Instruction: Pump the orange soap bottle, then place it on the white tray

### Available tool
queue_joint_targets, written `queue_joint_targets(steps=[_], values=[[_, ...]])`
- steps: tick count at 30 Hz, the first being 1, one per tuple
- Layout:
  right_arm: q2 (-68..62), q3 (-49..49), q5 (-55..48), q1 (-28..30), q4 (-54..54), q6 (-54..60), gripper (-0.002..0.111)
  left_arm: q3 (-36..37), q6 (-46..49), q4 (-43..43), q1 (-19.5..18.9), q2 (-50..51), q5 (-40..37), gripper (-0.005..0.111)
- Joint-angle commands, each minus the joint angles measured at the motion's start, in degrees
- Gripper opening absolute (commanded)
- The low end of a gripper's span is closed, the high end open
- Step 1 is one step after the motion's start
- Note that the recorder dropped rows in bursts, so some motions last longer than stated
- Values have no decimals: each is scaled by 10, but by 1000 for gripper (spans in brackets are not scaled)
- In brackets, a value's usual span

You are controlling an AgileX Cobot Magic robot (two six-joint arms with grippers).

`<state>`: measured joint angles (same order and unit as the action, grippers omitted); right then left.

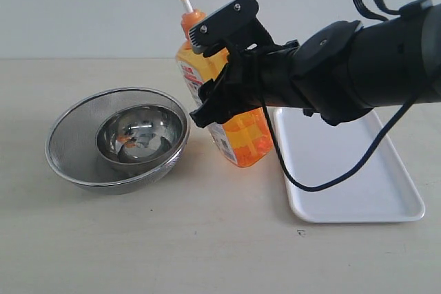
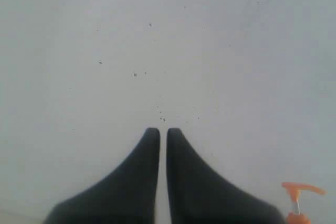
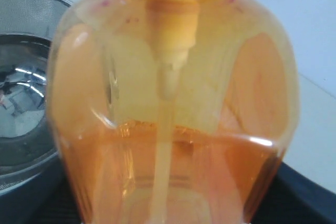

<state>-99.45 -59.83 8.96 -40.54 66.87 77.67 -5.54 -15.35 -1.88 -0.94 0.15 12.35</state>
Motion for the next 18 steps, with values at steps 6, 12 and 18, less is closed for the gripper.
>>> queue_joint_targets(steps=[6,12,18], values=[[9,-9,32,-1,-127,-92,0,-17,-5,9,-2,26,-21,5],[4,-9,51,-1,-228,-168,0,-32,-5,23,-2,45,-30,5],[-26,-9,68,-1,-306,-250,0,-49,-5,34,-2,66,-36,5]])
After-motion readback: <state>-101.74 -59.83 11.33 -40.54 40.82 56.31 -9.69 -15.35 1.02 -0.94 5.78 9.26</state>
